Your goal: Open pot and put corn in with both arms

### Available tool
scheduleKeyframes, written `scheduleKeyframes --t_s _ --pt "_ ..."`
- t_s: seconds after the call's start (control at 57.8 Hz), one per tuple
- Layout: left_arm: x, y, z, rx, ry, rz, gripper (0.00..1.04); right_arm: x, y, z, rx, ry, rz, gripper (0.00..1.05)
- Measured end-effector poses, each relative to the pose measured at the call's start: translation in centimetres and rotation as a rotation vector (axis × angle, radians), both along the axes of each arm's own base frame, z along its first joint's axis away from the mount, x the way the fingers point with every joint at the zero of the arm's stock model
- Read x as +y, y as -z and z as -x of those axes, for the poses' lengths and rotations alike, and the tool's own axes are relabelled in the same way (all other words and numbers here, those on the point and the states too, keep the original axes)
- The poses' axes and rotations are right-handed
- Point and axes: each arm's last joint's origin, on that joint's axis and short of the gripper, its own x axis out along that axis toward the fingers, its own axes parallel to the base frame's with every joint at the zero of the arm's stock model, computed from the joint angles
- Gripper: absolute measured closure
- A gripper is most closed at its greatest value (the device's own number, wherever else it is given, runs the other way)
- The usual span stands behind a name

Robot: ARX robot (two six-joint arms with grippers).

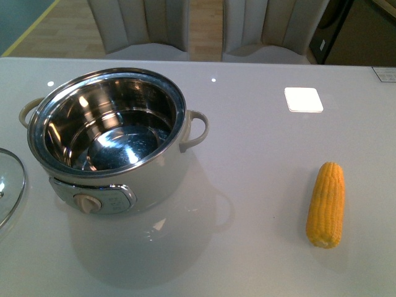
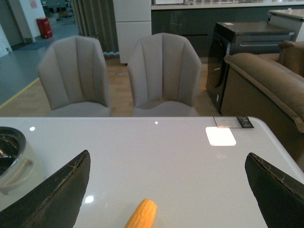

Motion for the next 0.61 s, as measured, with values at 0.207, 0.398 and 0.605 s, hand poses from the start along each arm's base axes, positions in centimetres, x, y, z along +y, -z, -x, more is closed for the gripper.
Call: scheduleKeyframes --t_s 0.207,0.398,0.605 --pt "0.0 0.0 0.0 0.000 0.000 -0.002 0.07 0.0 0.1 -0.1 0.242 0.084 -0.060 0.09" --pt "0.0 0.0 0.0 0.000 0.000 -0.003 0.07 1.2 1.8 -1.8 0.698 0.110 -0.107 0.09" --pt "0.0 0.0 0.0 -0.001 0.000 -0.003 0.07 3.5 2.8 -6.4 0.744 0.025 -0.122 0.09"
